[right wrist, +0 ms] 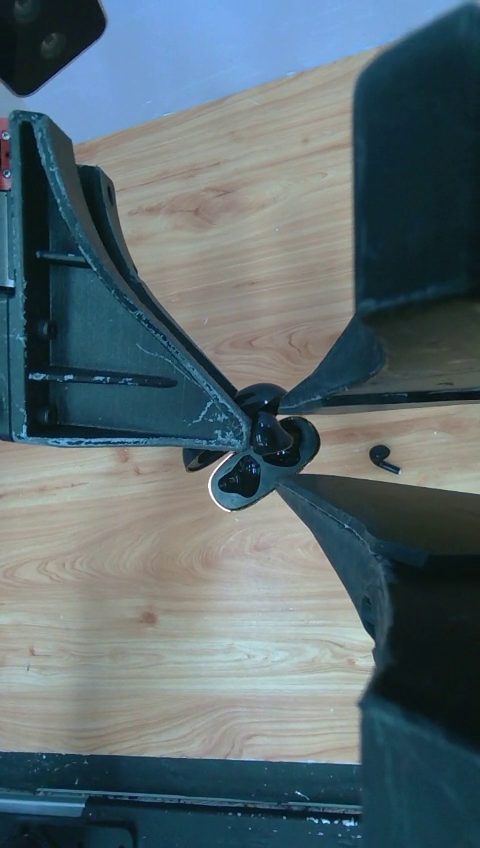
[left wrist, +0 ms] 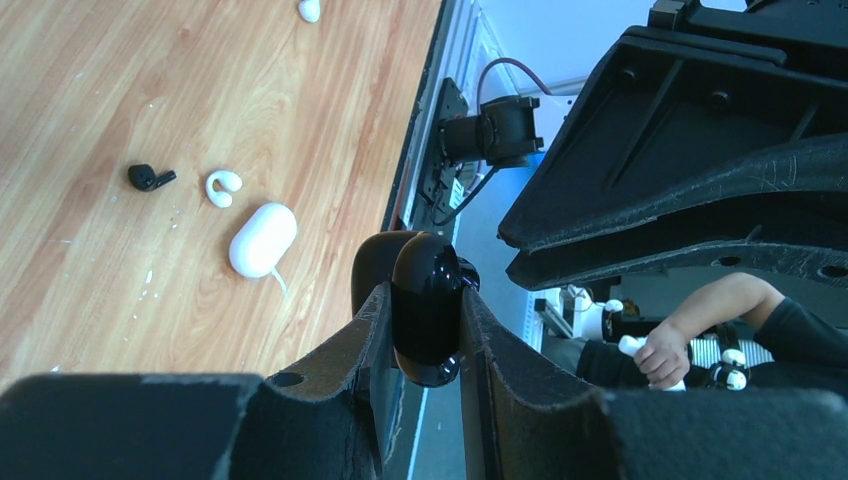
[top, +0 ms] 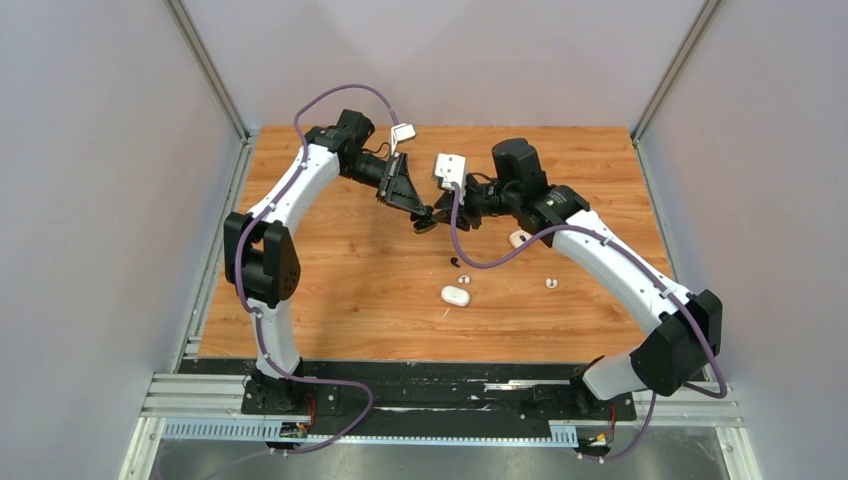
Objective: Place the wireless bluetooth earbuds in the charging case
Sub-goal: Place the earbud in the charging case.
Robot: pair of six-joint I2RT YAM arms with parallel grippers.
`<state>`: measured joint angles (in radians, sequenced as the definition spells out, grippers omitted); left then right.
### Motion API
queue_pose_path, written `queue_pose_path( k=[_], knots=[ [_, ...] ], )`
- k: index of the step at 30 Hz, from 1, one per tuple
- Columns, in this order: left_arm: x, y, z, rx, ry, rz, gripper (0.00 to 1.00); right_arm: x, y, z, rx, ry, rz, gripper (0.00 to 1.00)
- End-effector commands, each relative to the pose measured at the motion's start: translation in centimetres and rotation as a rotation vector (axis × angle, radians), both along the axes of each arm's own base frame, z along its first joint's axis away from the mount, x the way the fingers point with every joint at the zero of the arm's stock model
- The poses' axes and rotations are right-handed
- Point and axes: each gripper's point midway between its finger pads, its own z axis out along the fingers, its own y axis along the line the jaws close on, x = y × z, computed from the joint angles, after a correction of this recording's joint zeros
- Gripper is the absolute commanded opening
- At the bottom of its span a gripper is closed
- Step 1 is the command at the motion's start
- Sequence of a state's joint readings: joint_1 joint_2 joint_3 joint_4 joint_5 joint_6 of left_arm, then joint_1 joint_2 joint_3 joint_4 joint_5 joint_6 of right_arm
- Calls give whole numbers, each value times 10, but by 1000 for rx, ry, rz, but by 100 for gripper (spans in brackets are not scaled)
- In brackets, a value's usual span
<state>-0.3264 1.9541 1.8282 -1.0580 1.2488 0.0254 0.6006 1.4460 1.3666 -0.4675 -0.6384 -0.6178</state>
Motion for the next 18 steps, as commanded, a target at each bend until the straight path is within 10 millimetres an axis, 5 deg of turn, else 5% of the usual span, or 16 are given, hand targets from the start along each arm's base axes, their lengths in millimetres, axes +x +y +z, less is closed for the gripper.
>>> queue_pose_path(
  k=[1,18],
  knots=[
    [-13,2,30,-57,-72,-22,0,-2,7,2,1,-50,49,30],
    [-27,2,37,-84,-101,-65,0,2,10,-23,-74,-100,86,29]
  ],
)
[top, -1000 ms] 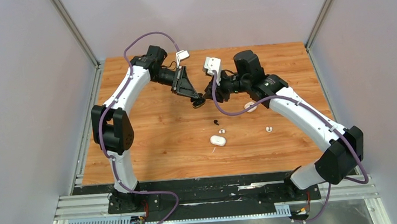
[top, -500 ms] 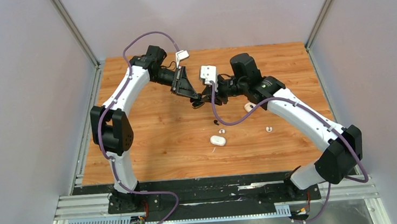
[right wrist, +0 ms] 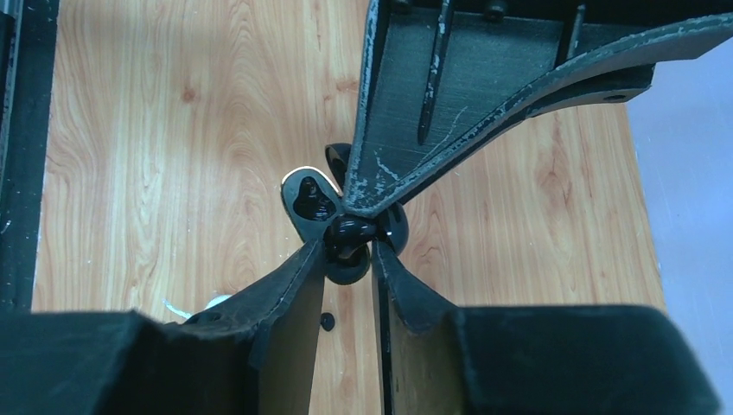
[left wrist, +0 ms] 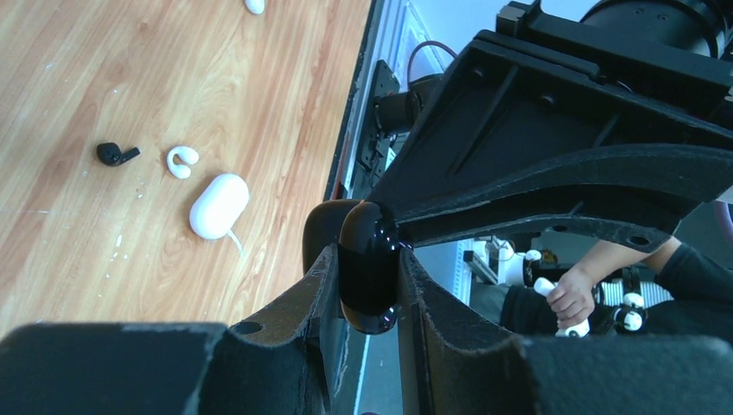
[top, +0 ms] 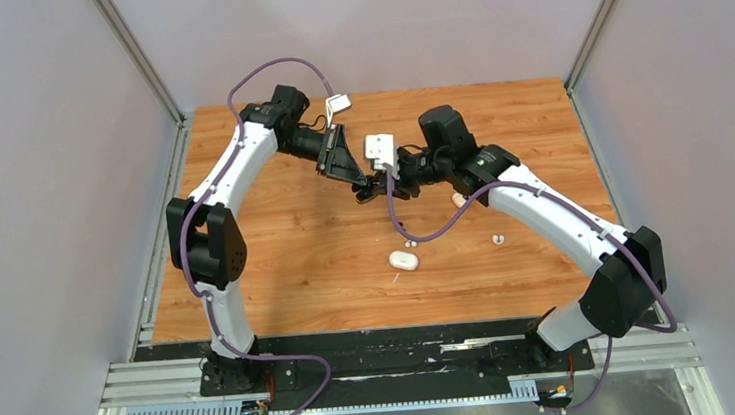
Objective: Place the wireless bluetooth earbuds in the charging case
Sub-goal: Place the earbud in the charging case.
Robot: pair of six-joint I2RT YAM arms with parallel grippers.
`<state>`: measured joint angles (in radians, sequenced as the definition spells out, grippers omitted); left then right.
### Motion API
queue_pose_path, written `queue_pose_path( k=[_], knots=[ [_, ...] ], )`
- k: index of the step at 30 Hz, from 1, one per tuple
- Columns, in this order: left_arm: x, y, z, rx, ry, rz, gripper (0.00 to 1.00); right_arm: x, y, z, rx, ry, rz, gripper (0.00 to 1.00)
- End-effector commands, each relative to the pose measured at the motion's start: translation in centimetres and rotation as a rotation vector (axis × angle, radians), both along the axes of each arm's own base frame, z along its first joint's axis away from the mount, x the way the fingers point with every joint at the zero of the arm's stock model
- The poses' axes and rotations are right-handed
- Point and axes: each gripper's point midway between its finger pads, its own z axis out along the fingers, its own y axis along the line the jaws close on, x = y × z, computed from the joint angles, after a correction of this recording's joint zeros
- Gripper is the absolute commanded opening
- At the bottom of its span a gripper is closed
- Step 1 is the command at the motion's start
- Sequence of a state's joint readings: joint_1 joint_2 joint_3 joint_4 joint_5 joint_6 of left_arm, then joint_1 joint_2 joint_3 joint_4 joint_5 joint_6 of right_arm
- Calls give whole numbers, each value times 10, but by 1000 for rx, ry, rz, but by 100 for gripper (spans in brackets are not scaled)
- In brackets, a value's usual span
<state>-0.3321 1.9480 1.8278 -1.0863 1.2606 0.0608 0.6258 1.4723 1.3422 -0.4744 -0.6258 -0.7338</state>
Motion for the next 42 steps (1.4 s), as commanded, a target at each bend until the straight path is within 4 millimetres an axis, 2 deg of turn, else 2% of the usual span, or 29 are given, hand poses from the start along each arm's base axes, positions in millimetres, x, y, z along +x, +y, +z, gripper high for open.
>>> queue_pose_path(
  k=[1,7,19,22,24,29,36,42],
  knots=[
    [-22,2,35,-74,-91,-46,0,3,5,-3,-12,-43,29,27],
    [-26,3,36,-79,-102,-58,0,-2,4,-1,-19,-116,96,19],
    [-29,3,31,-89,-63,-67,0,-24,0,5,-19,-347,293,17],
    [-29,2,30,-92,-54,-68,0,-23,-1,4,-29,-370,299,17],
    [-29,2,30,-95,-53,-69,0,-20,-1,2,-40,-369,288,21],
    [-29,2,28,-88,-47,-67,0,-11,-5,10,-60,-403,248,40],
    [-26,2,24,-75,-39,-60,0,-17,-12,28,-27,-368,182,46],
    [-23,1,20,-60,-27,-50,0,-20,-10,29,25,-239,112,48]
  ],
)
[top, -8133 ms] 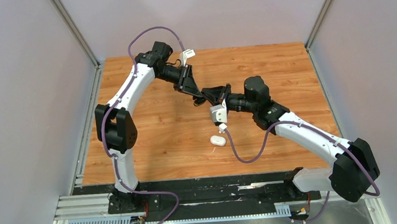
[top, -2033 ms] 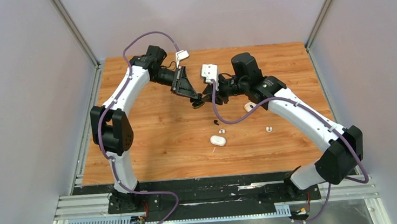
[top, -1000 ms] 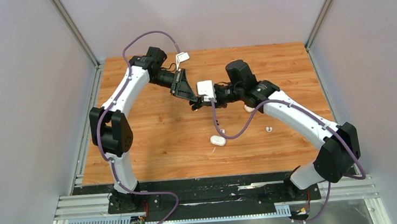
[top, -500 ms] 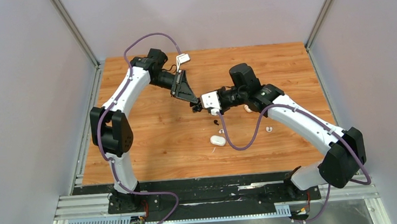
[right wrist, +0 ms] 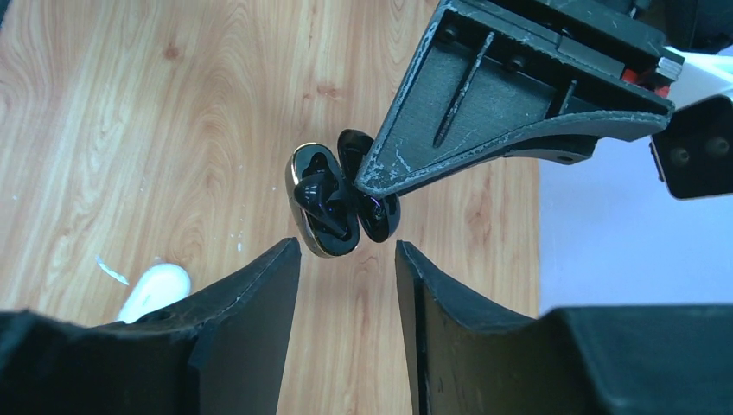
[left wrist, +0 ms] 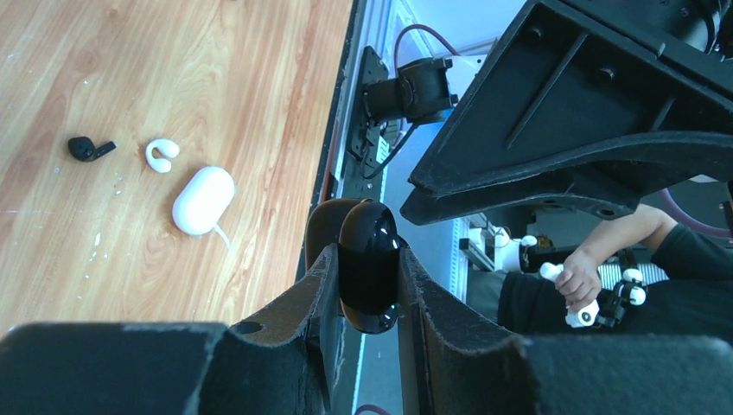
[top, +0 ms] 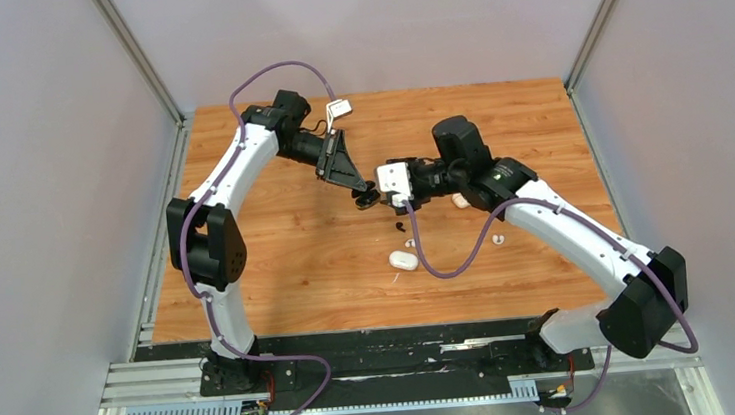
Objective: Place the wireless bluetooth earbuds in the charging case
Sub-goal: Place the earbud in the charging case.
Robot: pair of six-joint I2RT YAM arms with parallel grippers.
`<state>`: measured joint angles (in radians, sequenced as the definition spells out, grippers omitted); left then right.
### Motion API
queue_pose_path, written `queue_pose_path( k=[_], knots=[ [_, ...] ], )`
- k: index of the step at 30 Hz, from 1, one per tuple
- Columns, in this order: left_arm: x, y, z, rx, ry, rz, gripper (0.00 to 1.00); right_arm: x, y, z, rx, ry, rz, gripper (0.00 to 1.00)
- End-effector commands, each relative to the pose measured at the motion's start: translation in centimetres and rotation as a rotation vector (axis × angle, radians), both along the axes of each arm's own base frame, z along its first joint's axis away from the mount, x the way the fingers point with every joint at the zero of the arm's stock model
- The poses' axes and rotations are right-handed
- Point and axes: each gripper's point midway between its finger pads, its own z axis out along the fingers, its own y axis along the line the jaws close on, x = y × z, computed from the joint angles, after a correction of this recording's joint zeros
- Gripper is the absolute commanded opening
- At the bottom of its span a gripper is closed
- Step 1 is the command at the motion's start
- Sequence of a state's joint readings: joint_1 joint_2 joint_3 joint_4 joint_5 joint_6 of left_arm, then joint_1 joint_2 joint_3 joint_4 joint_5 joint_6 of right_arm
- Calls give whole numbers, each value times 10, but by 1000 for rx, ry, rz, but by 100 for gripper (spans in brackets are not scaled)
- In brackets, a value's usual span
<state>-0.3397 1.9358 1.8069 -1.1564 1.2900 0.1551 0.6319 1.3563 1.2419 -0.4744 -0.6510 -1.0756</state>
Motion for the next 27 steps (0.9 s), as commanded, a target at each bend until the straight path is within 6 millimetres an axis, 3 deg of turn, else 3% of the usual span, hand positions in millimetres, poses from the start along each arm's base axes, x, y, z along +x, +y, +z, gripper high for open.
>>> queue_pose_path(
  k=[1,4,7,13,18,21,27],
  knots=[
    [-7,-1,18,-36,-29,-5,0,-3,5,22,101,126,-81,49],
    [-1,0,11,4,-43,18,0,15,9,30,172,283,-243,54],
    [0,0,11,7,-44,22,0,27,7,24,231,483,-432,59],
    [1,0,10,17,-50,28,0,5,8,15,277,716,-483,79],
    [4,0,7,37,-60,44,0,8,11,6,267,769,-507,91],
    [5,0,6,44,-60,50,0,13,16,1,262,804,-524,92],
    [3,0,10,35,-64,48,0,24,16,-12,264,840,-599,84]
  ],
)
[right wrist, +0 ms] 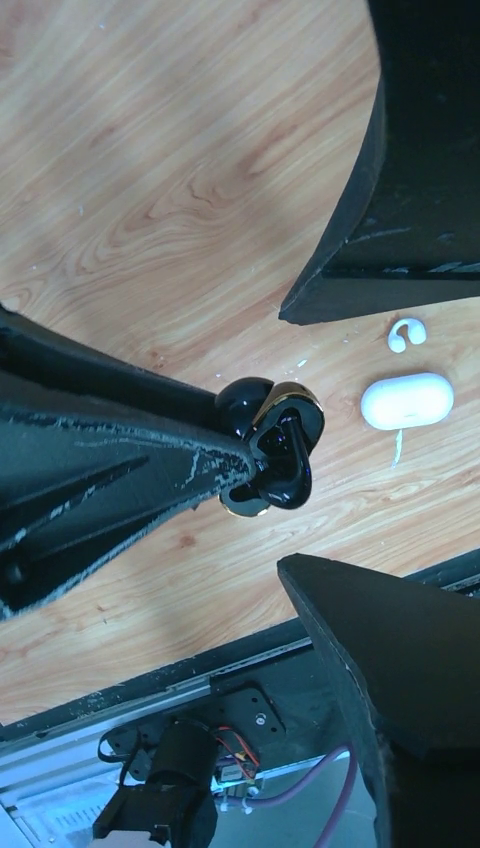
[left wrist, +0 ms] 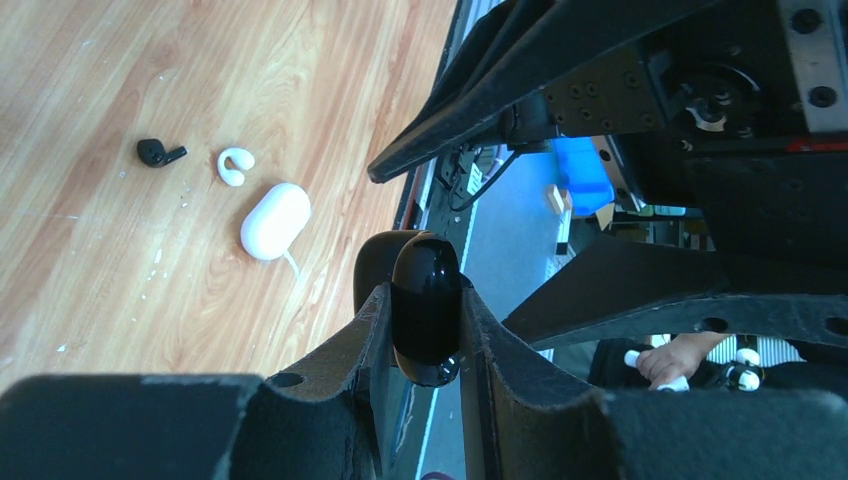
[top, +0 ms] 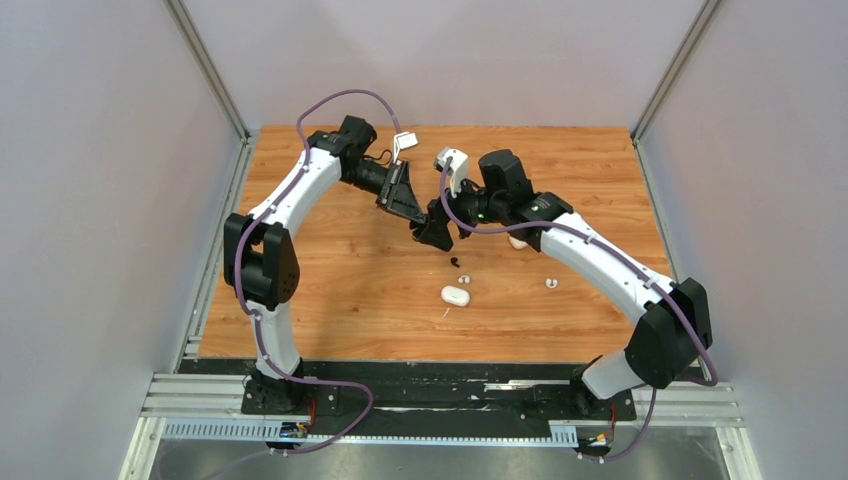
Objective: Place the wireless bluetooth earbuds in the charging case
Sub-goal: Place the earbud in the charging case.
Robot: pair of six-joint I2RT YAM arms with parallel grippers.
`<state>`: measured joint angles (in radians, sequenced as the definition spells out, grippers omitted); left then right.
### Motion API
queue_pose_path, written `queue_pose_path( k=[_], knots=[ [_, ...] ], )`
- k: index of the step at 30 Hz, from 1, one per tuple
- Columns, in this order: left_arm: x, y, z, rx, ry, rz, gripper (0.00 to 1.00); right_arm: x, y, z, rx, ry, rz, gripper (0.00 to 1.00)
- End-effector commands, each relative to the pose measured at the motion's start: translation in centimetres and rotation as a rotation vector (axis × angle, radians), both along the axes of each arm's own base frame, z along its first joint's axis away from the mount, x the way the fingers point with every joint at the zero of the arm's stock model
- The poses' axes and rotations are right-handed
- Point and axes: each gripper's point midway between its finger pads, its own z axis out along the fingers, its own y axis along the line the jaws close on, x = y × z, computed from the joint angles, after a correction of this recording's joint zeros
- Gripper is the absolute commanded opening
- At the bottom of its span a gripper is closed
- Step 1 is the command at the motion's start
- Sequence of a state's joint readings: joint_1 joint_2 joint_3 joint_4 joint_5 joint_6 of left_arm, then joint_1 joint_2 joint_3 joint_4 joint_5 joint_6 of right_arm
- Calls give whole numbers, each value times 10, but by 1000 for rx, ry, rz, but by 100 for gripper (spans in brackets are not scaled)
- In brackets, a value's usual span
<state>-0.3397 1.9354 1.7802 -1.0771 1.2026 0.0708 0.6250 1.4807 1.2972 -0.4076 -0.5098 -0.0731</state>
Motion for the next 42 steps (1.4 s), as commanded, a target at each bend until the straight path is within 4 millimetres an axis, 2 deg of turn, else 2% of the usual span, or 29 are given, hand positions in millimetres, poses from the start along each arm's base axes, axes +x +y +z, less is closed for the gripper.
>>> queue_pose_path(
  k=[1,7,12,17,28,31,33,36,39,42],
  knots=[
    [-9,0,28,-44,-66,-7,0,13,2,13,34,2,-72,83],
    [-11,0,29,-49,-64,-10,0,17,1,11,31,-3,-85,73],
    [-13,1,29,-55,-62,-13,0,25,-7,9,40,23,-135,69],
    [-12,0,29,-57,-56,-14,0,34,-15,11,46,26,-162,67],
    [-13,0,28,-58,-54,-14,0,31,-15,11,65,61,-151,68],
    [-13,1,27,-54,-53,-13,0,29,-14,19,93,69,-129,71],
    [-12,1,26,-45,-55,-9,0,23,-13,33,141,86,-83,72],
    [-7,3,17,9,-69,17,0,21,-21,46,177,74,-40,73],
    [0,9,7,66,-92,45,0,12,-32,34,145,43,41,70],
    [6,15,0,112,-103,76,0,2,-41,-3,51,-2,126,65]
  ],
)
